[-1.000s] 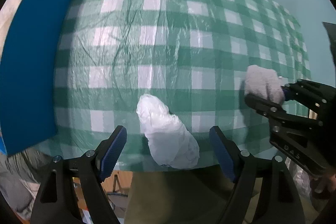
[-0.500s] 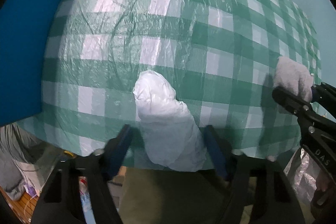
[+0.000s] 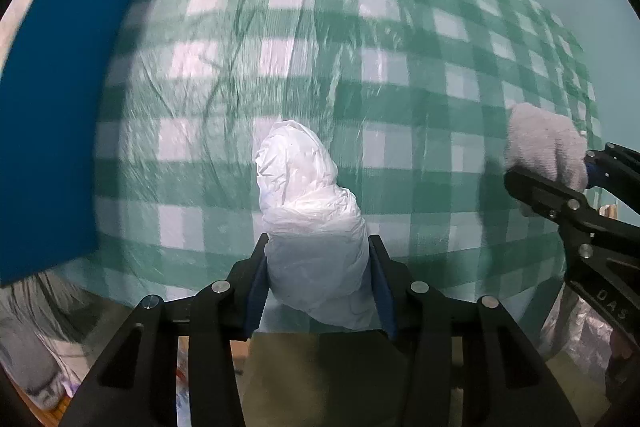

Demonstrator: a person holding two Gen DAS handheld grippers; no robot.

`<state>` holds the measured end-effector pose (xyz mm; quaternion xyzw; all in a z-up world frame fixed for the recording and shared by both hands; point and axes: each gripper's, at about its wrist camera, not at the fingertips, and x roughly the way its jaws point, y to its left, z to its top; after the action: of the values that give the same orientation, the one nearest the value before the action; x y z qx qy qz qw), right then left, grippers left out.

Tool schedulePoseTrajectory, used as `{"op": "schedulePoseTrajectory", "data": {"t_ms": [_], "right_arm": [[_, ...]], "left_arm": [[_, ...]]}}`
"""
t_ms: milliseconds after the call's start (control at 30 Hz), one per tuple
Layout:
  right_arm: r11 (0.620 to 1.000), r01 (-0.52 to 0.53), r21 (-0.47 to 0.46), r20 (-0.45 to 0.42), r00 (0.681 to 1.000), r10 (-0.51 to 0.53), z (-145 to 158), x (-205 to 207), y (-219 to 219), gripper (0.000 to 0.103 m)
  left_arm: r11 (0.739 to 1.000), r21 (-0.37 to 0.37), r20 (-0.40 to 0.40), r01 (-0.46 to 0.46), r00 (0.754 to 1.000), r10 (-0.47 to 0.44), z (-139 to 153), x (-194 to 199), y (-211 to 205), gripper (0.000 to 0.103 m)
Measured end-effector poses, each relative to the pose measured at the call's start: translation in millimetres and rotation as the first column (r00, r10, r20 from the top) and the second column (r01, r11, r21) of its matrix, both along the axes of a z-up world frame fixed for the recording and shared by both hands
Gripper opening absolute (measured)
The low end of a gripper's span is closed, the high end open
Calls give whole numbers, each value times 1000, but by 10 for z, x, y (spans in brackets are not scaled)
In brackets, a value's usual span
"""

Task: Organize soft objects
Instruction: 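Grasp the white cloth with the left tool while the right tool holds the grey sock, then lift the grey sock and white cloth and carry both over the box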

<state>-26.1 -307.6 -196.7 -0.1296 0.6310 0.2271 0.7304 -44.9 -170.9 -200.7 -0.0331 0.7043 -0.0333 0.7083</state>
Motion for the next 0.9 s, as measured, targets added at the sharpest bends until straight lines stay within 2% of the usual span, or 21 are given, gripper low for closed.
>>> {"op": "schedulePoseTrajectory", "data": {"t_ms": [367, 467, 900], "right_arm": [[1000, 9, 8, 42, 999, -9, 367, 44, 84, 29], [1000, 7, 18, 61, 998, -8, 493, 73, 129, 28], [999, -27, 45, 126, 992, 21, 951, 230, 562, 29]], "left_arm": [[998, 44, 131, 47, 990, -53, 624, -12, 88, 45], [998, 44, 155, 52, 986, -58, 685, 198, 254, 45], [996, 65, 236, 64, 969, -77, 1191, 311, 790, 45]]}}
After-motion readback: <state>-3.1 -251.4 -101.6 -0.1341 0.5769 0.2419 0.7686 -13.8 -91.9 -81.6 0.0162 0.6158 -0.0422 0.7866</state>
